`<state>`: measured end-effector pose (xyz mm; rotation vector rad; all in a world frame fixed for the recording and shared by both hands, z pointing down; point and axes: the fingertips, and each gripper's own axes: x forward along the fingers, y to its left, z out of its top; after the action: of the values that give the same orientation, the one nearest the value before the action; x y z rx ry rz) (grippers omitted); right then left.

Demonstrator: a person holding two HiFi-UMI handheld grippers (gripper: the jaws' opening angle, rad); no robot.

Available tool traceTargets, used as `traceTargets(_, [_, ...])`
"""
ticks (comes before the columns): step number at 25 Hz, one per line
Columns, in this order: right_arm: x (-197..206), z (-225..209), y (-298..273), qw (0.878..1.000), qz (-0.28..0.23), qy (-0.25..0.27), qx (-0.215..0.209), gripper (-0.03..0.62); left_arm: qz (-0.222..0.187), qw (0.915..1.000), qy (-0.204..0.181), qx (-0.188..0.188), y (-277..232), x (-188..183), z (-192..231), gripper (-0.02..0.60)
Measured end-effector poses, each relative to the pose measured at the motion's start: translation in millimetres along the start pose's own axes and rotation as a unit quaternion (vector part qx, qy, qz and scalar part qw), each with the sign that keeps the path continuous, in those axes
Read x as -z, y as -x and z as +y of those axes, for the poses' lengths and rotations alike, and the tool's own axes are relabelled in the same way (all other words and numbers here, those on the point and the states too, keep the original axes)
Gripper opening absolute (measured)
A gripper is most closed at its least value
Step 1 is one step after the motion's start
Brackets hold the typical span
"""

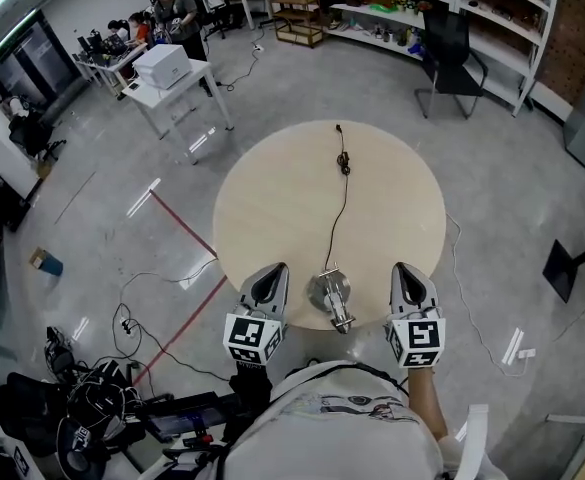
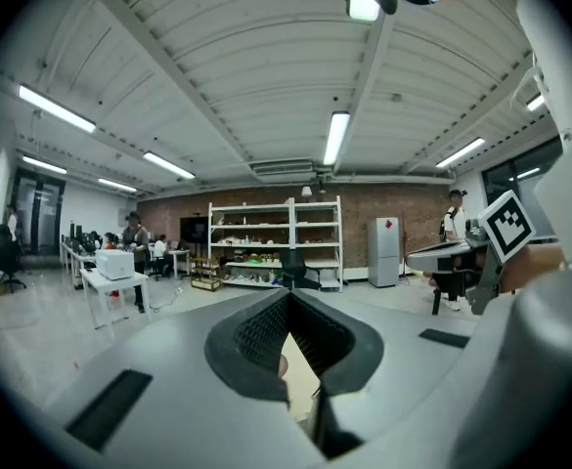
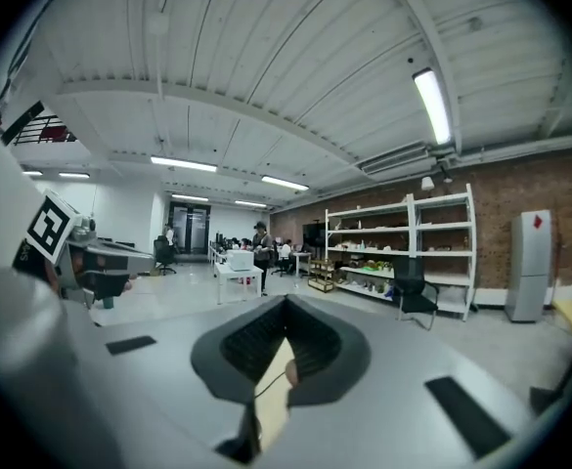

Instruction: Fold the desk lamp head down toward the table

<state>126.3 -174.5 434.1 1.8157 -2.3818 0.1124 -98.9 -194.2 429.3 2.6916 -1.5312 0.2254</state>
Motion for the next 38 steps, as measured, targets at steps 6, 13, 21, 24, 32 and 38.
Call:
traceTargets(6, [-13, -1, 6, 1.000, -0.020, -0.011, 0.010, 0.006, 0.001, 1.0000, 0.001, 0.000, -4, -3, -5, 0.002])
traceTargets(13, [-15, 4, 4, 1.000, -0.020, -0.013, 0.005, 0.006, -0.002, 1.0000, 0.000, -0.001, -3, -4, -2, 0.002])
traceTargets(21, [-14, 6, 0, 1.000, -0.016, -0.015, 0.000, 0.005, 0.003, 1.0000, 0.008, -0.003, -5, 3, 0, 0.002])
traceTargets(24, [-13, 7, 1, 1.000, -0.013, -0.015, 0.000, 0.005, 0.004, 0.9999, 0.010, -0.003, -4, 5, 0, 0.002])
traceTargets(32, [-11, 5, 1, 1.000, -0.012, -0.015, 0.001, 0.005, 0.006, 0.9999, 0.010, -0.004, -4, 5, 0, 0.002])
traceTargets(38, [-10, 8, 1, 1.000, -0.013, -0.008, 0.000, 0.005, 0.007, 0.9999, 0.011, -0.006, -2, 8, 1, 0.002])
